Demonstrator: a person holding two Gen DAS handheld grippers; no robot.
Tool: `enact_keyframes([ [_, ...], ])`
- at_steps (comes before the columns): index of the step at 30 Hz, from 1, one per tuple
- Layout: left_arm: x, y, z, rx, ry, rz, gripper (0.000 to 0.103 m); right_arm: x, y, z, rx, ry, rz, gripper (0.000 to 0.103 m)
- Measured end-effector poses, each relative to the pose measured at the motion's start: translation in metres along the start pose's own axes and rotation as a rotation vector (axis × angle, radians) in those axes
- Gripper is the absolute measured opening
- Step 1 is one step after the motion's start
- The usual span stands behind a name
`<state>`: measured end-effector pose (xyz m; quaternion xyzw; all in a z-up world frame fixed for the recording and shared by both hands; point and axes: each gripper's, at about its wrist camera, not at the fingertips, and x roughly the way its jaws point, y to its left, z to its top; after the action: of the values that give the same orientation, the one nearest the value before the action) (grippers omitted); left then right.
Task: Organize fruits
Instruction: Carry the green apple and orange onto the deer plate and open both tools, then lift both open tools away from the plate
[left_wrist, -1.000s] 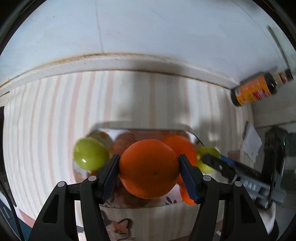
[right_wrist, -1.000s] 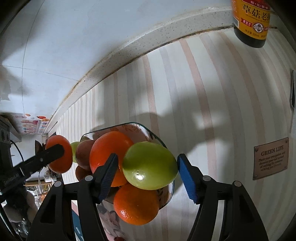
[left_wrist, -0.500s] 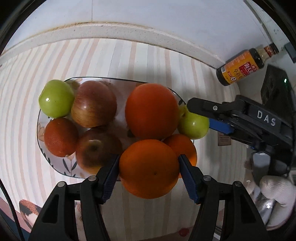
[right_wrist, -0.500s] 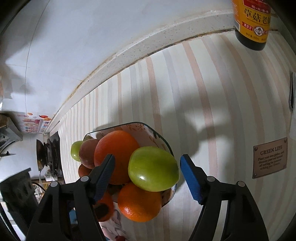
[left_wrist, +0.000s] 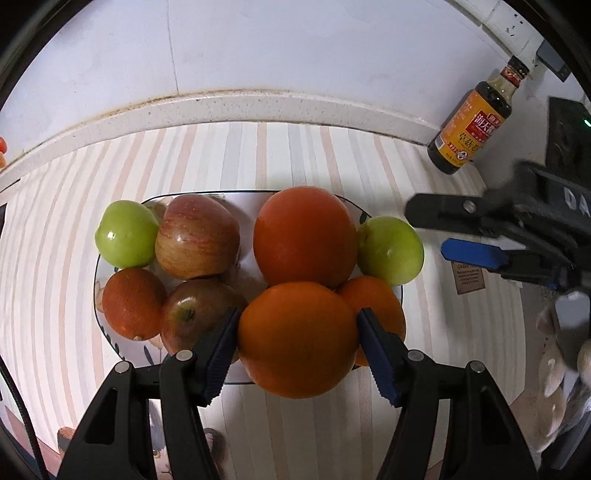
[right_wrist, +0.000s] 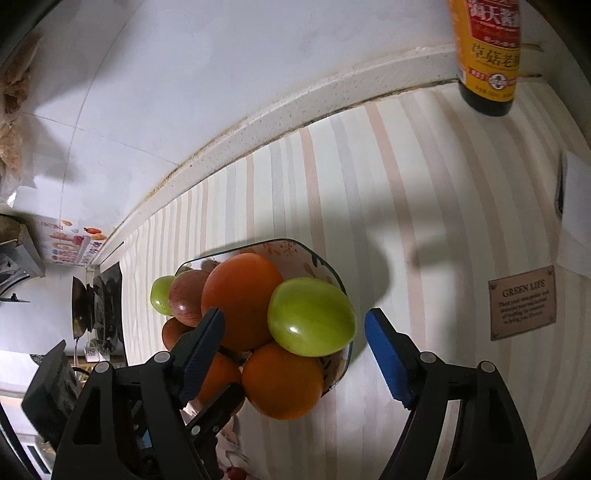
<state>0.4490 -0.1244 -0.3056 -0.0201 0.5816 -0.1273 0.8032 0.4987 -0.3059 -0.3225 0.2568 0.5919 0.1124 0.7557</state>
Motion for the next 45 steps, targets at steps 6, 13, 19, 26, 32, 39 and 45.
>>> enact_keyframes([
  [6, 0.0, 0.002, 0.003, 0.012, 0.02, 0.021, 0.063, -0.005, 0.0, -0.004, 0.0, -0.006, 0.009, 0.081],
  [13, -0.005, 0.007, 0.002, -0.017, 0.02, 0.012, 0.063, -0.01, 0.006, -0.013, -0.016, -0.012, 0.018, 0.081],
  [19, -0.037, 0.015, 0.005, -0.025, -0.033, 0.023, 0.099, -0.045, 0.021, -0.03, -0.131, -0.121, -0.162, 0.092],
  [26, -0.076, 0.024, -0.017, -0.024, -0.056, 0.107, 0.099, -0.067, 0.054, -0.081, -0.302, -0.184, -0.383, 0.097],
  [32, -0.117, 0.029, -0.04, -0.049, -0.097, 0.121, 0.099, -0.092, 0.075, -0.117, -0.319, -0.229, -0.394, 0.097],
  [39, -0.181, 0.034, -0.073, -0.036, -0.212, 0.149, 0.099, -0.14, 0.11, -0.164, -0.308, -0.335, -0.396, 0.097],
  [45, -0.233, 0.037, -0.101, -0.012, -0.298, 0.168, 0.099, -0.183, 0.134, -0.211, -0.293, -0.427, -0.402, 0.097],
])
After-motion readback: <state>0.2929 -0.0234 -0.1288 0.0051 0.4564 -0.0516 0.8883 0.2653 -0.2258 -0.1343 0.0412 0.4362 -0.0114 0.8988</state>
